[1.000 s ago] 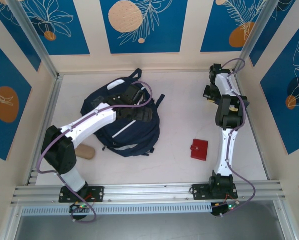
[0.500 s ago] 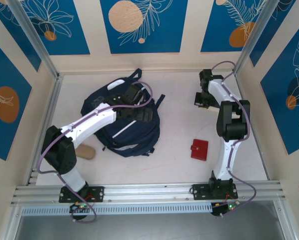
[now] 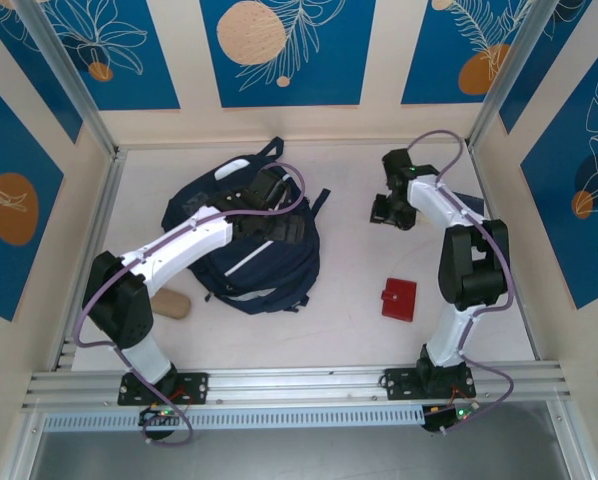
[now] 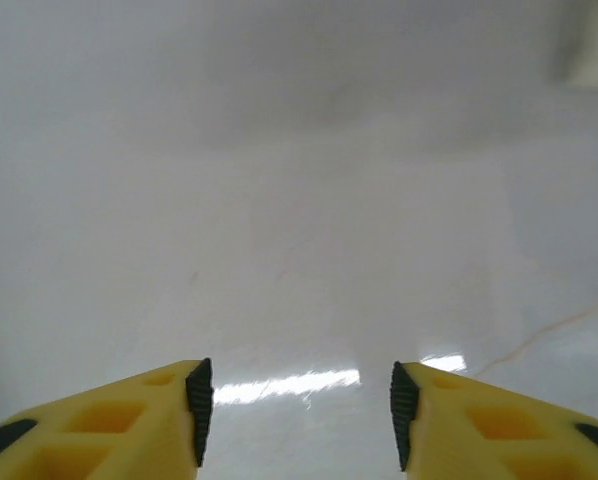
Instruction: Pack the student bag
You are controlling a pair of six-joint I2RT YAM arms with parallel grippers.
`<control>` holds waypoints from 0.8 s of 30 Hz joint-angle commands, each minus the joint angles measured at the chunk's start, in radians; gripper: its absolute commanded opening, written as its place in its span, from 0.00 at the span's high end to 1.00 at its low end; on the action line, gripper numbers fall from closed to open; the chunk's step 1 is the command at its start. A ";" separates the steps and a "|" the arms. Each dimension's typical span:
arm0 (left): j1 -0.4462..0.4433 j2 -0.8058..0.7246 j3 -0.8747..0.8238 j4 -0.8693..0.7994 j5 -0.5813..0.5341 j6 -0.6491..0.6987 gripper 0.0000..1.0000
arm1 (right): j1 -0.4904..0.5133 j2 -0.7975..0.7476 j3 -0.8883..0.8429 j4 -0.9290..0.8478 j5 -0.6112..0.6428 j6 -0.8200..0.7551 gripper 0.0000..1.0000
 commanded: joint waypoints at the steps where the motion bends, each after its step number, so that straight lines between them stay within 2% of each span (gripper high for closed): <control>1: 0.010 -0.005 0.030 -0.026 -0.016 -0.014 0.00 | -0.064 0.032 0.083 0.031 0.140 0.035 0.41; 6: 0.013 -0.006 0.030 -0.031 -0.011 -0.014 0.00 | -0.158 0.218 0.288 -0.024 0.142 -0.024 0.40; 12: 0.012 -0.003 0.041 -0.039 -0.013 -0.010 0.00 | -0.184 0.421 0.529 -0.154 0.145 -0.104 0.39; 16: 0.012 0.002 0.048 -0.043 -0.011 -0.010 0.00 | -0.187 0.476 0.583 -0.189 0.198 -0.131 0.38; 24: 0.013 0.011 0.045 -0.040 -0.005 -0.008 0.00 | -0.201 0.532 0.570 -0.219 0.073 -0.156 0.43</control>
